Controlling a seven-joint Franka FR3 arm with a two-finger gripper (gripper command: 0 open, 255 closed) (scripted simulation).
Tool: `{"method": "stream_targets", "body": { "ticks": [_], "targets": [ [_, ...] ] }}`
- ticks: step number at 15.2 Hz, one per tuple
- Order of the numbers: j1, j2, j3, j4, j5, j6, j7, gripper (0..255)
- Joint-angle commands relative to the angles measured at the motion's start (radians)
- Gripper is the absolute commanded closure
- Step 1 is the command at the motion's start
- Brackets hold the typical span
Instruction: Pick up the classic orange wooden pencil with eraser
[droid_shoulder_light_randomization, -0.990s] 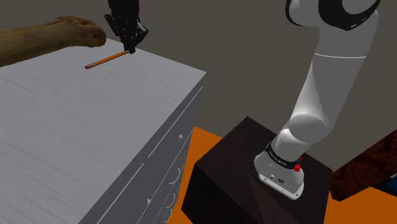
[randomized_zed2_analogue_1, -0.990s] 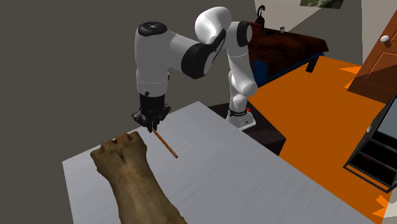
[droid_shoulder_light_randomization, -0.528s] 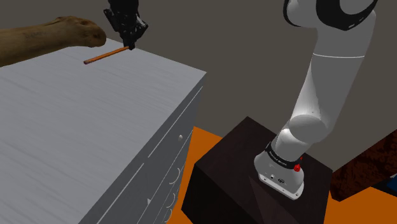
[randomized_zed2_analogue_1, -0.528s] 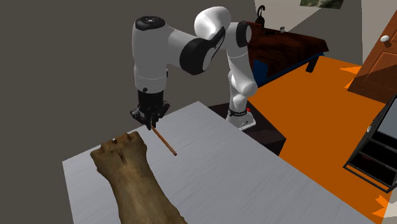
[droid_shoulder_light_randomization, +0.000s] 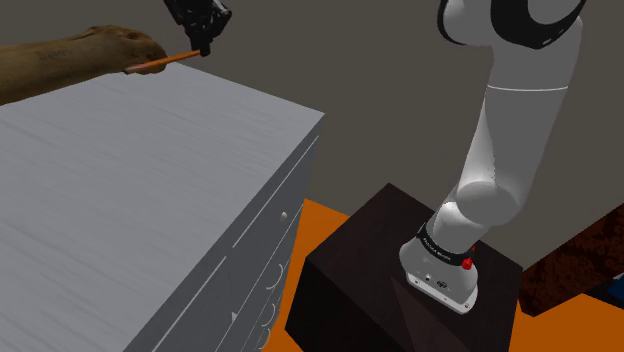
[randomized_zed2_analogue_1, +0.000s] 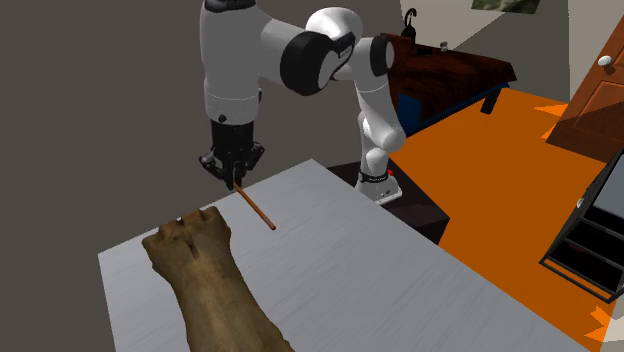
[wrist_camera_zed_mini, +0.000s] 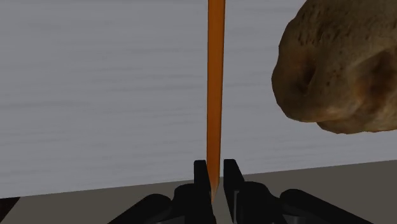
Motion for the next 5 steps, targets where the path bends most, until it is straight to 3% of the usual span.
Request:
{"method": "stream_targets", "body": {
  "ticks": [1,5],
  "targets": [
    [0.012,0.008,0.000,0.038,-0.006,-0.031,-0.003,255],
    [0.030,0.023,-0.002,0.089,-0.017,-0.069,-0.006,255]
  ]
}}
